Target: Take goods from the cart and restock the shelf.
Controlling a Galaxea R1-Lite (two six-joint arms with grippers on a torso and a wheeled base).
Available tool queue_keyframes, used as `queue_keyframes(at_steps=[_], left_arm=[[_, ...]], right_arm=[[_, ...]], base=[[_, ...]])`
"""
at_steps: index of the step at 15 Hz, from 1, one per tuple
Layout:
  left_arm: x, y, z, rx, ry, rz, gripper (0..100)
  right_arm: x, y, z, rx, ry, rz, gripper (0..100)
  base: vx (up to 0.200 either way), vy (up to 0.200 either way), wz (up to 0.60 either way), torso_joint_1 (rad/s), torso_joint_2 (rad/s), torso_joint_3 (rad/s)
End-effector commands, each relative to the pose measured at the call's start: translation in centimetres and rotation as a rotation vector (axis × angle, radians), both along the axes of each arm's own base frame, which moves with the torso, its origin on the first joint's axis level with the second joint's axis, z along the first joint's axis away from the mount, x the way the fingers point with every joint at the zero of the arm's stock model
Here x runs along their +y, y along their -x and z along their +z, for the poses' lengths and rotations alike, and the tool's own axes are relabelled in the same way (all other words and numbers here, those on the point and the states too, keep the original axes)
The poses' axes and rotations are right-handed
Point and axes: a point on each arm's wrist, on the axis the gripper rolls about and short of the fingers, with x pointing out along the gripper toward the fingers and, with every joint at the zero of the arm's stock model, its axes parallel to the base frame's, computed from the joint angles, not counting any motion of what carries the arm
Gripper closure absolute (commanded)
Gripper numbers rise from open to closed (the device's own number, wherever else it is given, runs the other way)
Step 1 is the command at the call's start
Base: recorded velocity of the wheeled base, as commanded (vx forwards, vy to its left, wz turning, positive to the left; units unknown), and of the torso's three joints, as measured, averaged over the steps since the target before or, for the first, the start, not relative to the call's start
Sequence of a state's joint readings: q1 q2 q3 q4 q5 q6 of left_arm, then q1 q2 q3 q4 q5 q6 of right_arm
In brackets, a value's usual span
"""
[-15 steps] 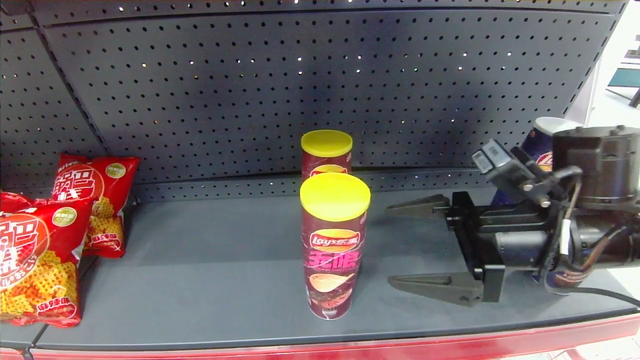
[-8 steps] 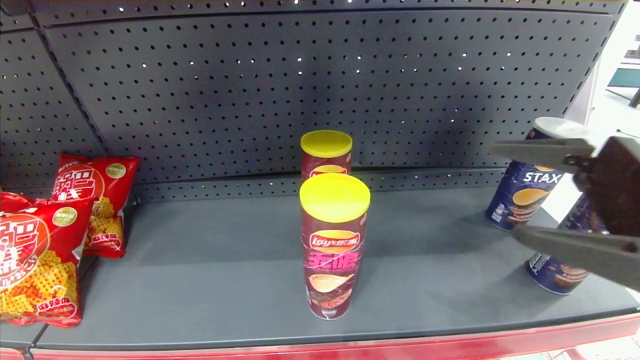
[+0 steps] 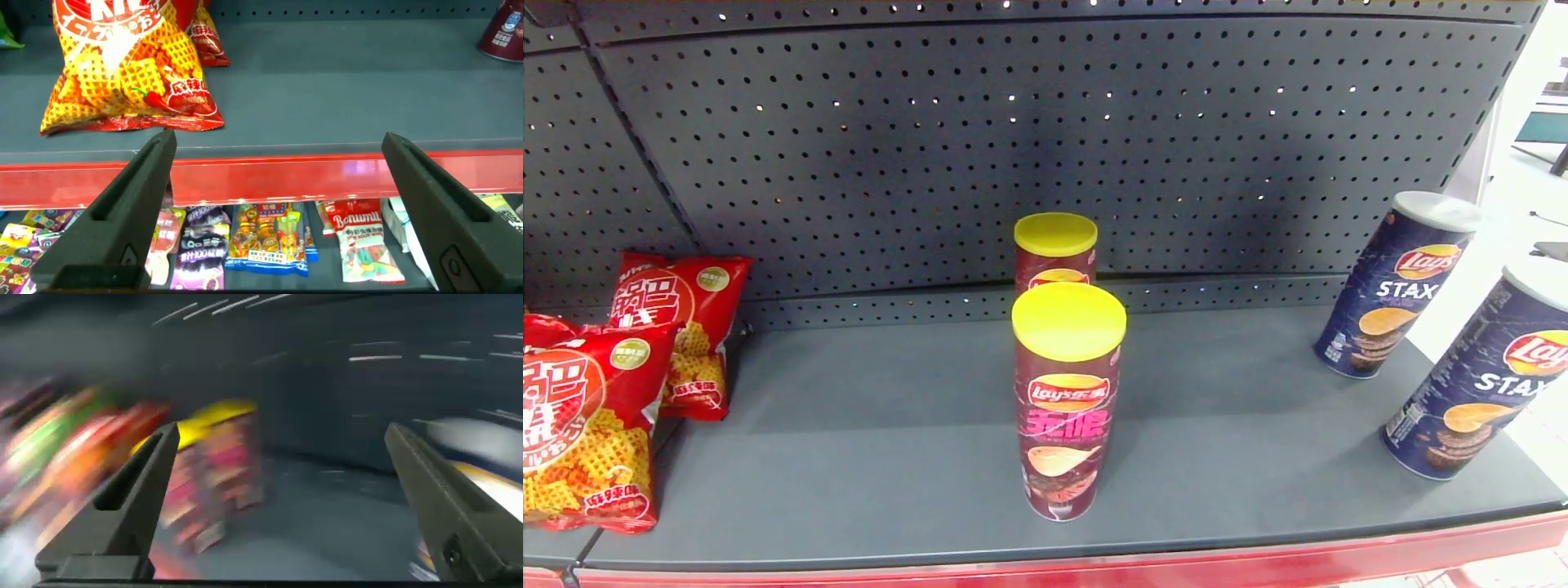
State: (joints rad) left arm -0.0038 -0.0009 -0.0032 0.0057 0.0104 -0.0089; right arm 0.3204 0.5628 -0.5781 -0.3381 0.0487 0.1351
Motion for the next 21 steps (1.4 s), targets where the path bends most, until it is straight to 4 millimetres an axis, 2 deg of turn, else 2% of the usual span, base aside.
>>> queue_keyframes(at_steps=[1, 4, 5, 7, 11, 14, 19, 21], left_arm=[[0.0, 0.0, 0.0, 0.001, 0.0, 0.001, 0], [0.0, 0.0, 0.0, 0.001, 0.0, 0.0, 0], [0.0, 0.0, 0.0, 0.001, 0.0, 0.0, 0], [0.0, 0.0, 0.0, 0.001, 0.0, 0.0, 0], [0.0, 0.0, 0.0, 0.001, 0.0, 0.0, 0], [0.0, 0.0, 0.0, 0.001, 0.0, 0.0, 0], [0.0, 0.0, 0.0, 0.001, 0.0, 0.0, 0], [0.0, 0.0, 0.0, 0.0, 0.0, 0.0, 0]], right_arm=[[-1.2, 2.5, -1.7, -0.046, -0.064, -0.196, 0], [-0.9, 1.6, -6.4, 0.059, 0.057, -0.386, 0], [-0.7, 1.2, -8.3, 0.108, 0.123, -0.367, 0], [-0.6, 0.6, -10.7, 0.172, 0.208, -0.359, 0], [-0.7, 1.1, -16.6, 0.324, 0.179, -0.365, 0], [-0.7, 2.8, -19.0, 0.398, 0.149, -0.421, 0], [-0.6, 3.6, -19.2, 0.308, 0.139, -0.411, 0], [-0.6, 3.8, -19.8, 0.332, 0.135, -0.406, 0]], base=[[0.0, 0.0, 0.0, 0.0, 0.0, 0.0], [0.0, 0.0, 0.0, 0.0, 0.0, 0.0], [0.0, 0.0, 0.0, 0.0, 0.0, 0.0], [0.0, 0.0, 0.0, 0.0, 0.0, 0.0], [0.0, 0.0, 0.0, 0.0, 0.0, 0.0], [0.0, 0.0, 0.0, 0.0, 0.0, 0.0], [0.0, 0.0, 0.0, 0.0, 0.0, 0.0], [0.0, 0.0, 0.0, 0.0, 0.0, 0.0]])
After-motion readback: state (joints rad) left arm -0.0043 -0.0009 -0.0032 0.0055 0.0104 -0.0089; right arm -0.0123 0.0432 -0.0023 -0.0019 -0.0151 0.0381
